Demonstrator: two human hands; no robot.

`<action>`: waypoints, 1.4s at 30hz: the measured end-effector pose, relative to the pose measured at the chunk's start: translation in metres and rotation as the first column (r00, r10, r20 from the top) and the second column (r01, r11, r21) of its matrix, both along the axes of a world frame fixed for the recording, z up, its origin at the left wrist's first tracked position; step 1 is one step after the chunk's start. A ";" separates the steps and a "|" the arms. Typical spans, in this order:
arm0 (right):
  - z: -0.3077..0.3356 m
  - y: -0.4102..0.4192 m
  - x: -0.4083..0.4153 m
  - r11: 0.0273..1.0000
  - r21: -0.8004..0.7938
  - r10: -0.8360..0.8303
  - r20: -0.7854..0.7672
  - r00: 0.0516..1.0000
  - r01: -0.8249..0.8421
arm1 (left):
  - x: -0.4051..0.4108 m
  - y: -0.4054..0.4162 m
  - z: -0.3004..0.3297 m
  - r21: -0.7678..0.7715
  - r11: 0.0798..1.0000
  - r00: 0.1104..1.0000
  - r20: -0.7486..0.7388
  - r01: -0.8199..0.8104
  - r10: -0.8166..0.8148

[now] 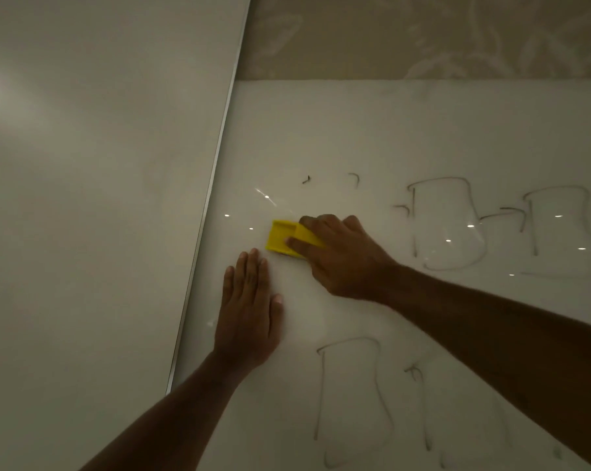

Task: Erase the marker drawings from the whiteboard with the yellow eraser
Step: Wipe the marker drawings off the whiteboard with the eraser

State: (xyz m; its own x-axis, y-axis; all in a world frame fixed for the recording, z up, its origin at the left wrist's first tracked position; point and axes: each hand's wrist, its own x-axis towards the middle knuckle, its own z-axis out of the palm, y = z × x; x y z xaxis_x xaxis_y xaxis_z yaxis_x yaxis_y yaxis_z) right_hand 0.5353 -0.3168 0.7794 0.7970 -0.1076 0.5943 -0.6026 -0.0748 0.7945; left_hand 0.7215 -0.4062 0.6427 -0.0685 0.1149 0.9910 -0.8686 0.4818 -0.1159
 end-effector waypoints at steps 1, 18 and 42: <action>0.010 0.002 -0.002 1.000 0.002 -0.013 0.007 1.000 0.012 | 0.000 0.000 0.000 0.005 1.000 1.000 -0.001 -0.001 0.001; 0.102 0.021 0.003 0.988 -0.039 -0.084 0.680 0.729 0.151 | -0.004 0.002 0.010 0.072 0.997 0.999 0.033 -0.016 0.014; -0.017 0.063 -0.167 0.971 -0.082 -0.201 0.219 0.955 0.223 | -0.093 0.036 0.105 0.017 1.000 0.983 0.183 -0.010 0.007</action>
State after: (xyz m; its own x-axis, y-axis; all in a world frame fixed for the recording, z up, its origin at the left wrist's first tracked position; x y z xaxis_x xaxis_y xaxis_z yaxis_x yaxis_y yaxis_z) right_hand 0.3685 -0.2535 0.7628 0.6205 -0.1891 0.7610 -0.7478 0.1493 0.6469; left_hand 0.6289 -0.3705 0.7472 -0.2501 0.0956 0.9635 -0.8375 0.4780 -0.2648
